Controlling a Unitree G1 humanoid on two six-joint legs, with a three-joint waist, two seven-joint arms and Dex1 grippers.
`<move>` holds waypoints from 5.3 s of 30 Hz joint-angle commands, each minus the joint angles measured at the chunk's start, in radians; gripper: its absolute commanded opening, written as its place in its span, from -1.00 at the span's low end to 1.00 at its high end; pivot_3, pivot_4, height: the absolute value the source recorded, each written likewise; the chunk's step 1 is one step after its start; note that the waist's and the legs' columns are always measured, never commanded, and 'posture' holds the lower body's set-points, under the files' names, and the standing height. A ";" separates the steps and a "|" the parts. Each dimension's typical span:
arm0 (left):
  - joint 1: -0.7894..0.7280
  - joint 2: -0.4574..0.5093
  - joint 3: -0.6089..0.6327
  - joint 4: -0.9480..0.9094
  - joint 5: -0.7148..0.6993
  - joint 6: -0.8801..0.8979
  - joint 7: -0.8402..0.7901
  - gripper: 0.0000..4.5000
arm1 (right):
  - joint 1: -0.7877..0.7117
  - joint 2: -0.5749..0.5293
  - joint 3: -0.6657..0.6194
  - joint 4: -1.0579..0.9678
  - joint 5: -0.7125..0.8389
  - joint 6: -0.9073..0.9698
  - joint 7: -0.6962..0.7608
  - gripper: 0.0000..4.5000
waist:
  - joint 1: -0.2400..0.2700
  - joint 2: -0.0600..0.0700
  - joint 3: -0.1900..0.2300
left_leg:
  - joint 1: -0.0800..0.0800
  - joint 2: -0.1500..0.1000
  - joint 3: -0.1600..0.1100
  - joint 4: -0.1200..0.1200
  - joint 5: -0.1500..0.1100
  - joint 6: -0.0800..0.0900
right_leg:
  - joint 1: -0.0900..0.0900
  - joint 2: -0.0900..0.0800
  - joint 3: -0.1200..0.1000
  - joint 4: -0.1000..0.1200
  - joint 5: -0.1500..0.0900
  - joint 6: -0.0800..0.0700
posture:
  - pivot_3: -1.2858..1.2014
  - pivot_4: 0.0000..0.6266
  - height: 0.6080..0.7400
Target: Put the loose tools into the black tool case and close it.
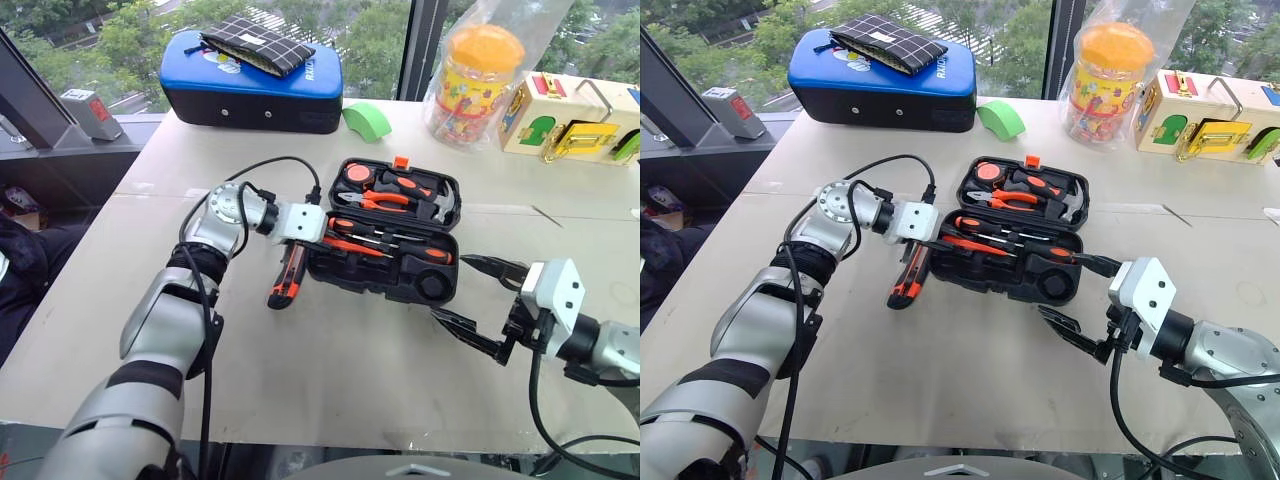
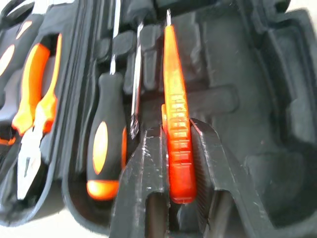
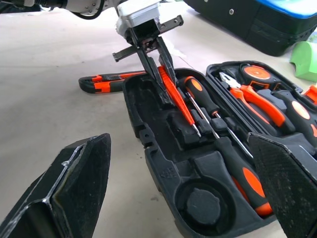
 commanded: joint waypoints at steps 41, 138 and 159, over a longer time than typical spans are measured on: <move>0.273 0.068 0.070 -0.376 0.008 0.536 0.320 -0.98 | 0.030 0.004 -0.008 -0.035 -0.006 -0.037 -0.012 1.00 | -0.003 0.005 -0.006 | 0.004 -0.005 -0.017 0.003 0.001 -0.001 | 0.002 0.002 0.003 0.010 -0.001 0.001 | 0.03 -0.52 1.00; 0.947 -0.015 0.305 -1.460 -0.348 1.547 1.067 0.40 | -0.135 -0.027 0.065 0.132 -0.001 -0.063 0.149 1.00 | 0.001 0.008 -0.002 | 0.014 -0.008 -0.036 -0.001 0.002 -0.003 | 0.016 -0.003 0.000 0.007 -0.002 0.000 | 0.03 -0.52 1.00; 0.326 0.191 0.107 -0.646 -0.269 0.505 -0.032 -0.25 | -0.005 -0.060 -0.085 0.064 0.040 -0.036 0.125 1.00 | -0.002 0.009 0.002 | 0.007 -0.016 -0.039 0.001 0.002 -0.003 | 0.015 -0.004 -0.008 0.001 -0.002 0.000 | 0.03 -0.52 1.00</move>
